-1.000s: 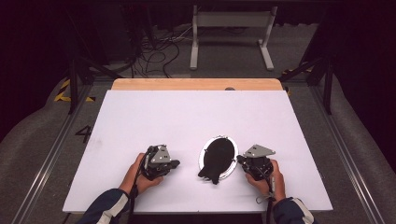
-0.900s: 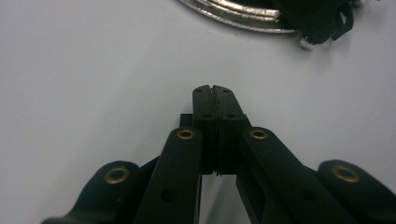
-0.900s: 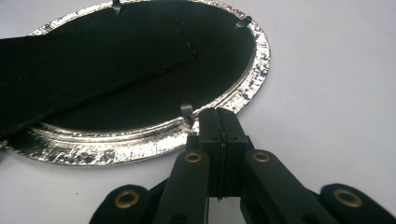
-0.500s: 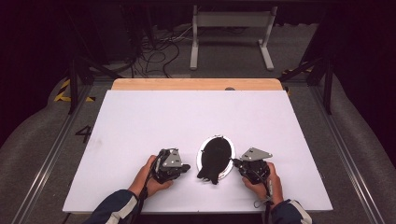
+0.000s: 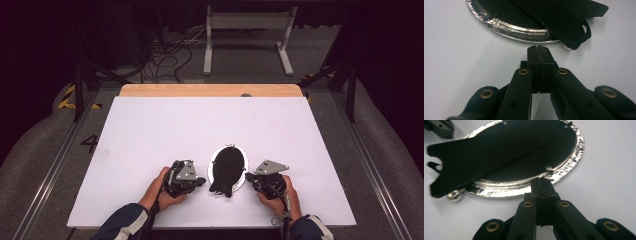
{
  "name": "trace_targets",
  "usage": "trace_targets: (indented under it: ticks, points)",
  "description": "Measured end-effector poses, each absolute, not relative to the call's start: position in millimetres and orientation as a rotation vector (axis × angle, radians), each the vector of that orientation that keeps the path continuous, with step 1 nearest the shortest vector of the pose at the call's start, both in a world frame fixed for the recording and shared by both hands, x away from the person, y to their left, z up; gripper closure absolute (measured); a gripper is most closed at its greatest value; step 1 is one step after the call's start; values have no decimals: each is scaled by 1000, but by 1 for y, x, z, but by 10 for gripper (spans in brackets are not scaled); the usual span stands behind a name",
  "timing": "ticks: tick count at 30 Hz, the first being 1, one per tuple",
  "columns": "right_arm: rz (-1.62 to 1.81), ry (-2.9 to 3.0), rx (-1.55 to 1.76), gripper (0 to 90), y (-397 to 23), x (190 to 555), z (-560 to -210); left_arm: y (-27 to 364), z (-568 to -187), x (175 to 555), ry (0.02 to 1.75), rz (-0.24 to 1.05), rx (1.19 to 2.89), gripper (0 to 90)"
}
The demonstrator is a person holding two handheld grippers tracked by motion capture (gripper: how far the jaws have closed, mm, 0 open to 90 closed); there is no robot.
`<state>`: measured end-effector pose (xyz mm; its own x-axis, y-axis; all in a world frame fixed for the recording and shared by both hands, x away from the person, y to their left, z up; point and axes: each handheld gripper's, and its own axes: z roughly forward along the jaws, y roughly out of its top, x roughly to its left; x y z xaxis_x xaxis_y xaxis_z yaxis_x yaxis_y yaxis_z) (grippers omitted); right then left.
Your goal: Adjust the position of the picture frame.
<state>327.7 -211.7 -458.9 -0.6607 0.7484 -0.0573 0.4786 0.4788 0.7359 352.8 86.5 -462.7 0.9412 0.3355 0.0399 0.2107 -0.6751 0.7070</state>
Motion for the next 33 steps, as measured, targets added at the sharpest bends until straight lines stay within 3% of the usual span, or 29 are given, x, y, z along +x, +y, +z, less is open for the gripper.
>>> trace_targets:
  ticks: [13, 29, 33]
  points:
    - [1001, 2368, 1011, 900, -200, 329, -459, 87, -464, 355, 394, 182, 2321, 890]
    - [989, 2355, 1017, 900, -193, 338, -459, 85, -464, 353, 397, 258, 2322, 898]
    - [1009, 2378, 1000, 900, -192, 330, -459, 88, -464, 353, 389, 207, 2320, 894]
